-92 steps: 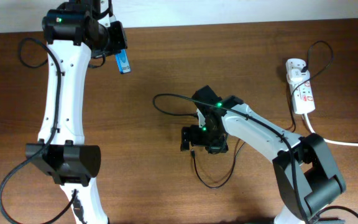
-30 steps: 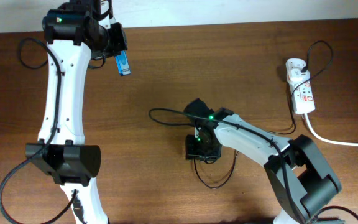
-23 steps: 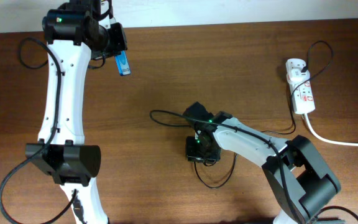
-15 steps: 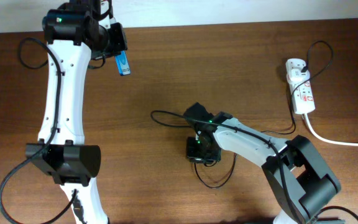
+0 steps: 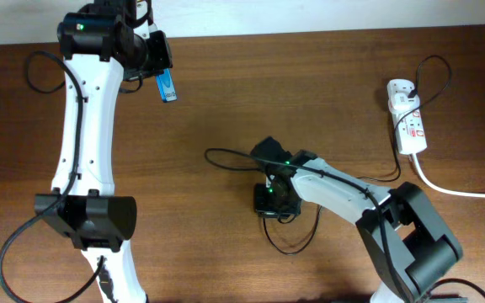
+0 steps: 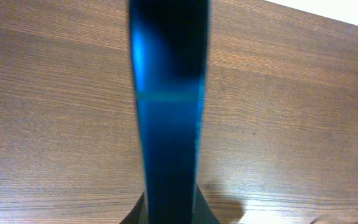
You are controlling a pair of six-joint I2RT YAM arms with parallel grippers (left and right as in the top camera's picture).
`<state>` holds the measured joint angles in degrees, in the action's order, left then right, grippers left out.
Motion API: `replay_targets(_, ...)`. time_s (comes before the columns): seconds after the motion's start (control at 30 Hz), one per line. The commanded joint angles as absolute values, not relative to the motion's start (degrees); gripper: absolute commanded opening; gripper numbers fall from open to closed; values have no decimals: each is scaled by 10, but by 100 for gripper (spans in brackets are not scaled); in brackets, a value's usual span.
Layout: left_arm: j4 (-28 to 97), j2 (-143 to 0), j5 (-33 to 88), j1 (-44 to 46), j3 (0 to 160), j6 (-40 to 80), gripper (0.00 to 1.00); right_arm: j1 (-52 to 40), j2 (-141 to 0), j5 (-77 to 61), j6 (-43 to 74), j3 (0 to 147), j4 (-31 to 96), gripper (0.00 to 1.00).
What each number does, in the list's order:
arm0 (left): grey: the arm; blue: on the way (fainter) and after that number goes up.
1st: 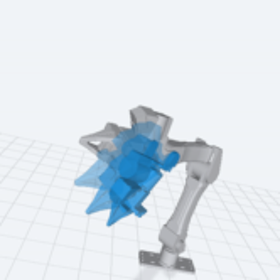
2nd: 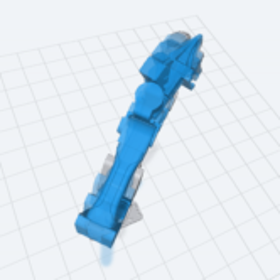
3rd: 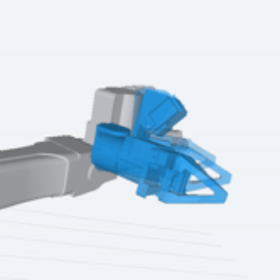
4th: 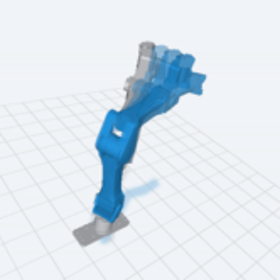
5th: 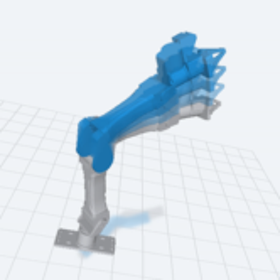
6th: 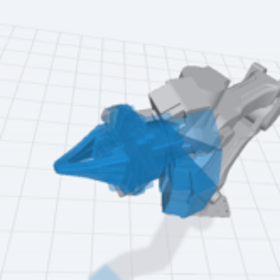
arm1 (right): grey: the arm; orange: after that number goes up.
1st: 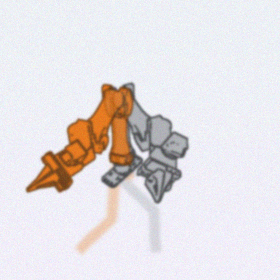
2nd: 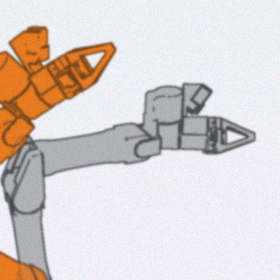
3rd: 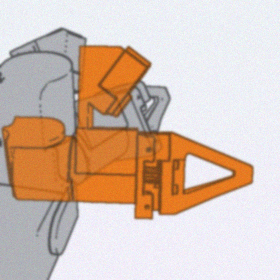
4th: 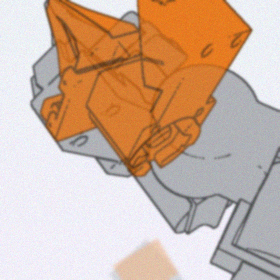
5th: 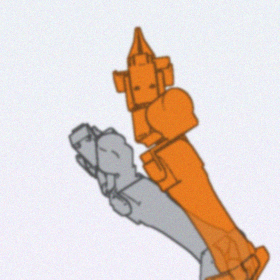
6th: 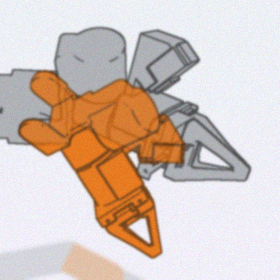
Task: Plug charger to phone and switch on socket
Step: 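Close the right gripper on the USB-C plug and lift it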
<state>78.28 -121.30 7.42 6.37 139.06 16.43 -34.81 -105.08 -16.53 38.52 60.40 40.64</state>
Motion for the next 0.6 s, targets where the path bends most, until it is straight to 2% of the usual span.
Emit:
replay_targets(0.0, 781, -1210, 72, 62, 1397, 157, 0, -345, -1054, -165, 373, 599, 407, 20)
replay_targets(0.3, 781, -1210, 72, 62, 1397, 157, 0, -345, -1054, -183, 369, 599, 407, 14)
replay_targets(0.47, 781, -1210, 72, 62, 1397, 157, 0, -340, -1054, -187, 368, 602, 406, 4)
replay_targets(0.57, 779, -1210, 73, 62, 1397, 157, 0, -321, -1052, -227, 343, 615, 407, 4)
